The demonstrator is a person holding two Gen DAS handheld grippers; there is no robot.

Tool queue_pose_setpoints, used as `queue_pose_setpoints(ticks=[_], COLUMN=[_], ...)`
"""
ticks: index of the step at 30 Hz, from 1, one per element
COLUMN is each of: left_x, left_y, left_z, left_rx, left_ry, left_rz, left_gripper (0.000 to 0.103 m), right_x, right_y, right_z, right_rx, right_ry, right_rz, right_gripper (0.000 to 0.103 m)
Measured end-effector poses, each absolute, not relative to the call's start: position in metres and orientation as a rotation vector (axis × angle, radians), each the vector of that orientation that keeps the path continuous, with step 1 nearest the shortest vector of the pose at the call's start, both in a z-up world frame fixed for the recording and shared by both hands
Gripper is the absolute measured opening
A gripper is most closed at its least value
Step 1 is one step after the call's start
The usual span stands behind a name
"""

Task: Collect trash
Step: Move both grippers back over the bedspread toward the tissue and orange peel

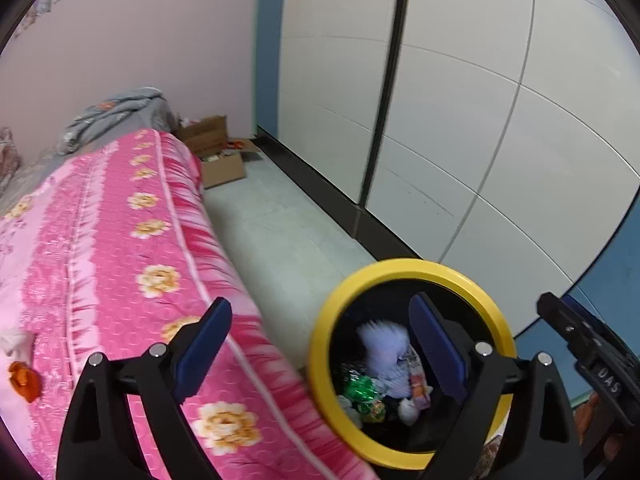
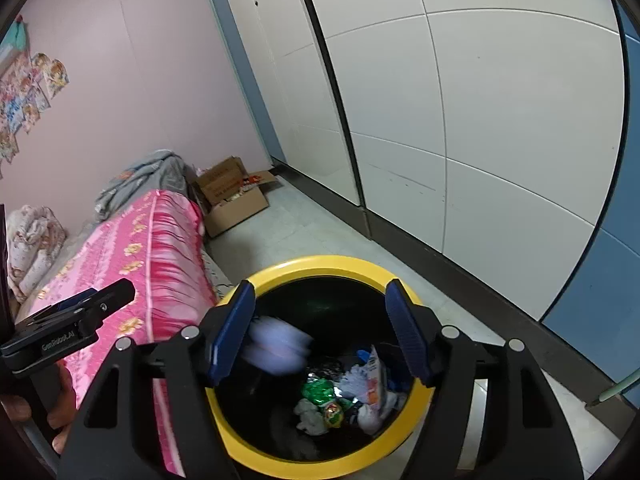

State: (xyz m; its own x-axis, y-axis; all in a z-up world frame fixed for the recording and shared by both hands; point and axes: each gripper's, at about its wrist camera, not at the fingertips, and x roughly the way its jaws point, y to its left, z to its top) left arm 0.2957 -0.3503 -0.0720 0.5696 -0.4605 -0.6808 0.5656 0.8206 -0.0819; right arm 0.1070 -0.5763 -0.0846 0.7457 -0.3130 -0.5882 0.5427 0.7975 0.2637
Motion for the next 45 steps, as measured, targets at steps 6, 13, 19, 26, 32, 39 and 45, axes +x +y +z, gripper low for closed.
queue_pose_setpoints(ticks=[6,13,19,26,32,39,45], left_x=[0.300,0.308,0.323,0.347,0.372,0.408,0.424], left_y=[-0.312,-0.257,-0.189,-0.102,-0.054,-0.021,-0.009], left_z=[-0.059,-0.048,-0.043,-0.047,-0.059,-0.086,-0.106], left_rx=[0.112,0.094,0.104,0.130,0.168,0.133,0.092], left_ry=[0.733,0.699,0.667,0.668,0.683,0.787,0.845], left_rz=[-0.529,-0.443,-0.327,-0.226,-0.243,-0.258,-0.302], left_gripper=[0.087,0.087,0.087,0.087,0.087,0.087,0.087], right_x=[0.109,0.125,0.154,0.194,0.231,0.259,0.278], right_y=[-0.562,-0.529,-0.482,-0.412,-0.352,-0.303,-0.273], right_z=[-0.072,-0.057,-0.049,-0.051,-0.066,-0.080,-0.085], right_rx=[0.445,0.410,0.364,0.298,0.245,0.191,0.143], right_ry=[0.550,0.557,0.602,0.668,0.751,0.805,0.824], right_rz=[-0.423,-0.273,-0.118,0.062,0.193,0.295,0.343], right_gripper=[0.069,0.074,0.074,0.074,0.074,0.074,0.074])
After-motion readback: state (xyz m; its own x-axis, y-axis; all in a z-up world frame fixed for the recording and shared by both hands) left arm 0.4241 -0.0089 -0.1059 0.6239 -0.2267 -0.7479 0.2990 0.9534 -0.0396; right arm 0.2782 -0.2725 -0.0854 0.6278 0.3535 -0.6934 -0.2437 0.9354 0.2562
